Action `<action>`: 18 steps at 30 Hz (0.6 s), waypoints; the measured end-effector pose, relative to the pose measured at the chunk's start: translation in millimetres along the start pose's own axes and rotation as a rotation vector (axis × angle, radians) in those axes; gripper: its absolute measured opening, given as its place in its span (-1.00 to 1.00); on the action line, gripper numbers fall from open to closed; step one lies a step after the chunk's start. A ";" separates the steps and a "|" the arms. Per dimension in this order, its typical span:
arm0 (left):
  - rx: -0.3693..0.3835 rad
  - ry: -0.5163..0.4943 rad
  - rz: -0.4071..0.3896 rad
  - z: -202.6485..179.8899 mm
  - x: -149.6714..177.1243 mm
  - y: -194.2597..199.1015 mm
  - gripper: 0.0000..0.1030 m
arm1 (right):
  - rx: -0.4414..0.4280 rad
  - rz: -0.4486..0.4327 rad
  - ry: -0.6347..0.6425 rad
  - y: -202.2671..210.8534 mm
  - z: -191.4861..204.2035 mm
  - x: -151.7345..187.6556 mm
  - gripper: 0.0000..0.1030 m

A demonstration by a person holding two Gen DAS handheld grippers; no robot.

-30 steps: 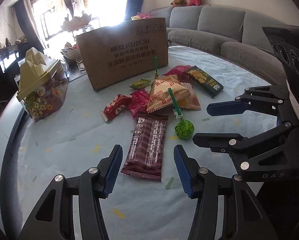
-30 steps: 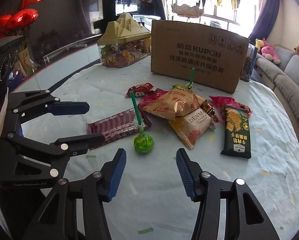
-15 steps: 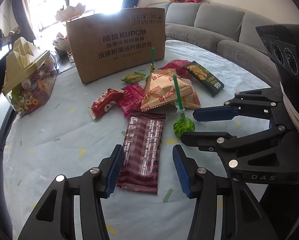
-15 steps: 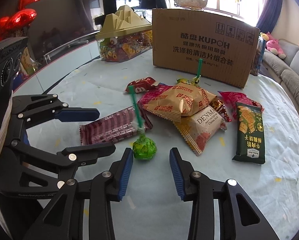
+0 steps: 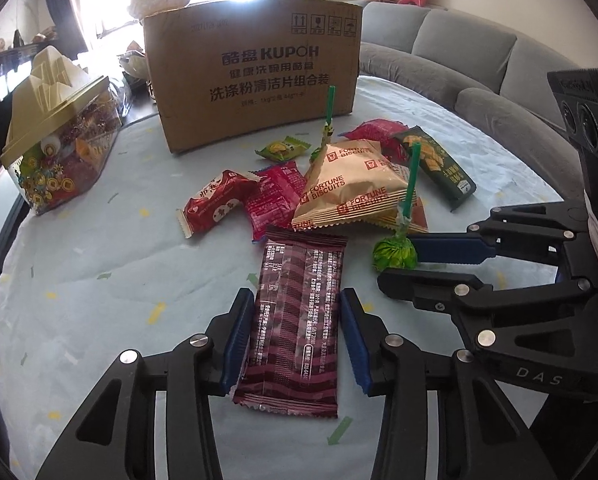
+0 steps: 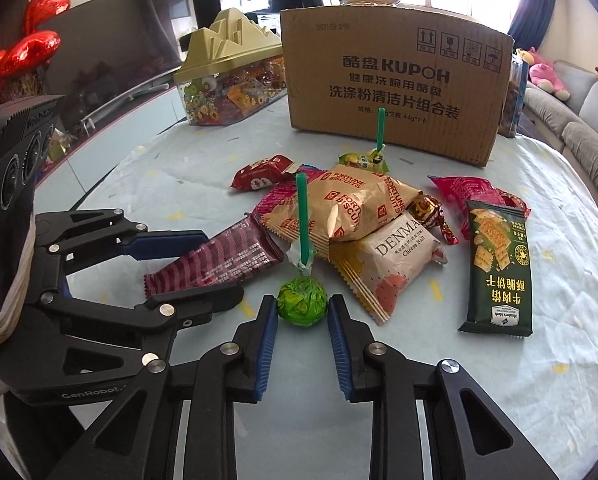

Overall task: Organize snacks
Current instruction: 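Grasp the brown chocolate bar with the left tool while the right tool grasps the green lollipop, then carry the chocolate bar and lollipop into the cardboard box and release both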

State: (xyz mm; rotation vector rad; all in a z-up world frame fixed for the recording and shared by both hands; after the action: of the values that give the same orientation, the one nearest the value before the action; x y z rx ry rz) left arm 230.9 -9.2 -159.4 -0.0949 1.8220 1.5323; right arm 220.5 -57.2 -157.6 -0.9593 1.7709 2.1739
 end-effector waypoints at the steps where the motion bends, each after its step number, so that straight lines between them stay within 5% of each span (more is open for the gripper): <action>1: 0.001 0.017 0.000 0.6 -0.3 0.0 -0.21 | -0.003 0.001 -0.004 -0.4 -0.2 0.0 -0.47; 18: -0.032 0.182 -0.061 -0.4 -4.5 47.5 -0.29 | -0.015 -0.042 -0.019 30.3 1.5 0.3 -0.48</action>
State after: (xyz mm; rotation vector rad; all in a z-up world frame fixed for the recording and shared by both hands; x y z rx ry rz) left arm 210.4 2.2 -117.8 -0.3121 1.9172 1.5520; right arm 204.1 -64.2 -133.1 -0.9669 1.7131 2.1668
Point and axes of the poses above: each gripper's, at about its wrist camera, not at the fingertips, and y roughly against the way its jaws point, z to its left, x to its underside, the point moved 9 cm from there along -y, roughly the way its jaws point, and after that the axes turned 6 degrees about z, right-handed, at the moved point
